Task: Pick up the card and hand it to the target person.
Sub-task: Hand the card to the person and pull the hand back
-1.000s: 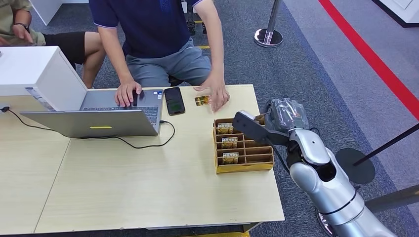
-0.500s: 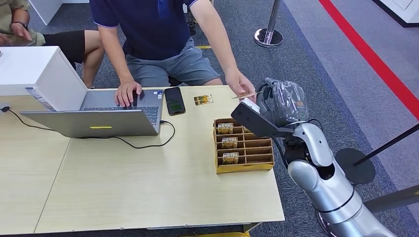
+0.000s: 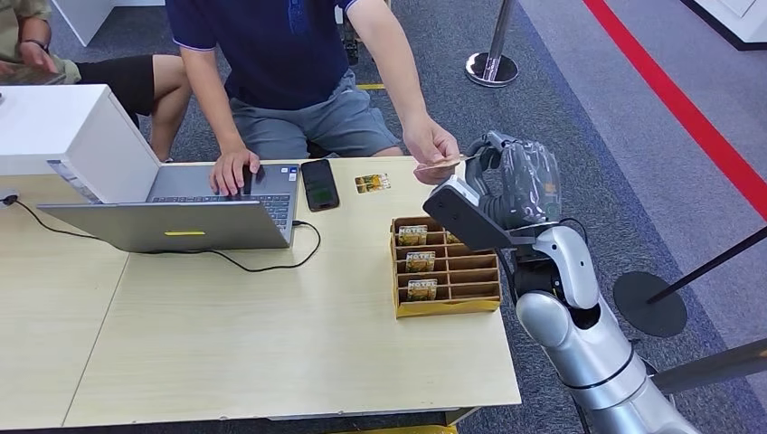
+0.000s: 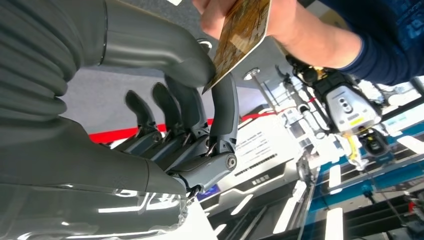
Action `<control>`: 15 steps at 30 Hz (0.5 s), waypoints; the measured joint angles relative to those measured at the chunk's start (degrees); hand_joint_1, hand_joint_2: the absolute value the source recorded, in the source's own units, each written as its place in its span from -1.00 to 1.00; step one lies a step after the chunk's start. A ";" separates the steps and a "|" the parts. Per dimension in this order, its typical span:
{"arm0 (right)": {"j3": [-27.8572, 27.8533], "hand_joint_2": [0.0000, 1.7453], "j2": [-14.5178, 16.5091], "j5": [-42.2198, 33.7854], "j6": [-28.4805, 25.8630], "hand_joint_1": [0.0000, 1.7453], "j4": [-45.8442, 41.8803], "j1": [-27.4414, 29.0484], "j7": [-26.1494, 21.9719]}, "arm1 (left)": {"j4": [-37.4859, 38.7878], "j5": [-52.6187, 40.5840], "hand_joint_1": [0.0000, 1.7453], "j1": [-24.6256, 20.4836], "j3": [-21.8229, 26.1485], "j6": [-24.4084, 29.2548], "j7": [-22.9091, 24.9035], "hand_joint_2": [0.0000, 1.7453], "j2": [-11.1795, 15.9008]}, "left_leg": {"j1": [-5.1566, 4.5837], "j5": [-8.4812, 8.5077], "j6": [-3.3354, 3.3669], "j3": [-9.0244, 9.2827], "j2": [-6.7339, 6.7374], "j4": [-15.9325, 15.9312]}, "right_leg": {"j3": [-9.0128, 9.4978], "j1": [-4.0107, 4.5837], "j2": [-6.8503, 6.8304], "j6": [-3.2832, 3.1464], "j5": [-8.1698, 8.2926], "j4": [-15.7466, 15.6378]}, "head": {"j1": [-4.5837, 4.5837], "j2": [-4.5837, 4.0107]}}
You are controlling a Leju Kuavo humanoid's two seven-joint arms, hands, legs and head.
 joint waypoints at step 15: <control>-3.05 1.00 0.16 -5.31 -2.22 -1.00 -1.35 1.63 -2.77 | 0.19 -0.22 -1.00 -0.08 -0.02 1.13 -0.32 -1.00 0.41 | 0.00 -0.01 0.01 -0.03 -0.07 0.03 | -0.01 0.00 -0.07 0.01 -0.02 0.02 | 0.00 0.00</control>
